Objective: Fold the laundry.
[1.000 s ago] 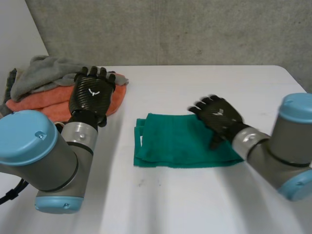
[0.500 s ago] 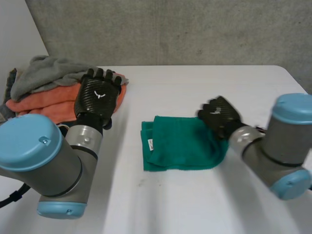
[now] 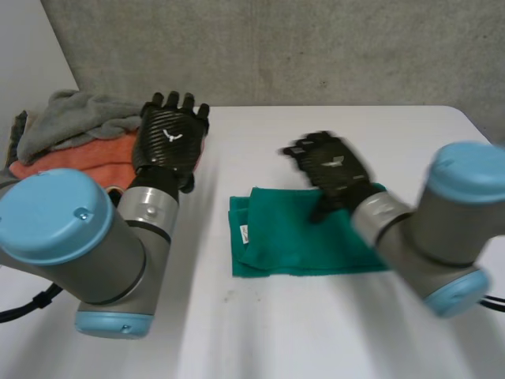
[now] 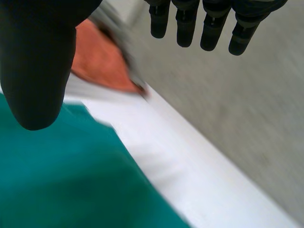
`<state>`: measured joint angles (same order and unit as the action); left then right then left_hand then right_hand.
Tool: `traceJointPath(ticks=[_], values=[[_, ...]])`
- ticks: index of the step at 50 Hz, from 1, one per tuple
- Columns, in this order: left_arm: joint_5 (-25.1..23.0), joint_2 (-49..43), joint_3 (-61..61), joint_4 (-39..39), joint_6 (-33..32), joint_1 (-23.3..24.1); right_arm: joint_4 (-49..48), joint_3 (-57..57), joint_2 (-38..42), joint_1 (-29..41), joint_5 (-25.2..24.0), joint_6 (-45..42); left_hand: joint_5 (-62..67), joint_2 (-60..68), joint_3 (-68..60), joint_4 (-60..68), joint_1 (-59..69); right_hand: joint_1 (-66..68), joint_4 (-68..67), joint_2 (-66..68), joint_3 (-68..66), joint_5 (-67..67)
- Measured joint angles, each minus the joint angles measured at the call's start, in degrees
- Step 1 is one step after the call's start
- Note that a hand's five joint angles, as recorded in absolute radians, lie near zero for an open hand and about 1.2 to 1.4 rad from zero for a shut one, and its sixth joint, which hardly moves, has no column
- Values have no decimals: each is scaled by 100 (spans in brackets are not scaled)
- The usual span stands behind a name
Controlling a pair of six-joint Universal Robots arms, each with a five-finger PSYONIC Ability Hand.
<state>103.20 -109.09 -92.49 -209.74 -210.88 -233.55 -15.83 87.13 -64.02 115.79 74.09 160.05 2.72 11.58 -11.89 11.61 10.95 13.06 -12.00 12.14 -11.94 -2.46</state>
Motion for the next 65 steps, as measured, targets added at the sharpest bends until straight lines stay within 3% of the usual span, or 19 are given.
traceJointPath(ticks=[4, 7, 15, 20, 21, 23, 28, 31, 39, 45, 48, 50, 52, 54, 59, 65], values=[[0, -108, 106, 57, 107, 140, 813, 216, -217, -731, 154, 51, 0, 0, 0, 0, 0, 22, -111, 18, -118, -101], [-6, -163, 101, 83, 144, 219, 1127, 556, -277, -1268, 164, -431, 0, 0, 0, 0, 0, 22, -182, 30, -200, -185], [-15, -334, 33, 97, 137, 270, 818, 1466, -246, -2279, -250, -1850, 0, 0, 0, 0, 0, 569, -694, 661, -743, -694], [-15, -398, 34, 94, 131, 268, 544, 1636, -143, -2405, -660, -1968, 0, 0, 0, 0, 0, 2506, -2506, 2597, -2597, -2482], [-15, -409, 34, 92, 132, 269, 454, 1643, -99, -2412, -757, -1950, 0, 0, 0, 0, 0, 3844, -3991, 4036, -4000, -3910], [-14, -415, 34, 92, 133, 271, 346, 1628, -41, -2400, -846, -1884, 0, 0, 0, 0, 0, 4593, -5246, 5275, -5236, -5082], [-12, -392, 22, 93, 138, 283, 162, 1515, -10, -2328, -883, -1699, 0, 0, 0, 0, 0, 4597, -5649, 5526, -5622, -5302], [-12, -370, 15, 96, 138, 286, 91, 1369, -53, -2153, -838, -1605, 0, 0, 0, 0, 0, 4597, -5655, 5526, -5630, -5295], [-4, -258, -42, 123, 135, 259, 92, 570, -151, -722, -693, -1339, 0, 0, 0, 0, 0, 4597, -5672, 5526, -5630, -5381], [5, -100, -185, 143, 140, 157, 102, -54, 294, 643, -745, -1323, 0, 0, 0, 0, 0, 4597, -5673, 5526, -5630, -5419], [4, -68, -235, 145, 145, 111, 119, -265, 597, 970, -699, -1356, 0, 0, 0, 0, 0, 4583, -5426, 5311, -5394, -5250], [5, -56, -276, 143, 151, 65, 157, -523, 942, 1253, -504, -1386, 0, 0, 0, 0, 0, 2640, -3099, 2963, -3084, -3064], [6, -65, -279, 139, 163, 41, 183, -660, 1081, 1359, -240, -1372, 0, 0, 0, 0, 0, 1222, -1568, 1384, -1500, -1369], [6, -79, -249, 132, 191, 29, 196, -727, 1091, 1400, 86, -1286, 0, 0, 0, 0, 0, 556, -674, 638, -696, -498], [-11, -165, 2, 136, 405, 57, 216, -630, 679, 1202, 683, -603, 0, 0, 0, 0, 0, 189, -247, 217, -253, -73], [-94, -540, 649, 376, 1075, 261, 624, -360, -37, 482, 572, 992, 0, 0, 0, 0, 0, 189, -247, 217, -253, -72]])
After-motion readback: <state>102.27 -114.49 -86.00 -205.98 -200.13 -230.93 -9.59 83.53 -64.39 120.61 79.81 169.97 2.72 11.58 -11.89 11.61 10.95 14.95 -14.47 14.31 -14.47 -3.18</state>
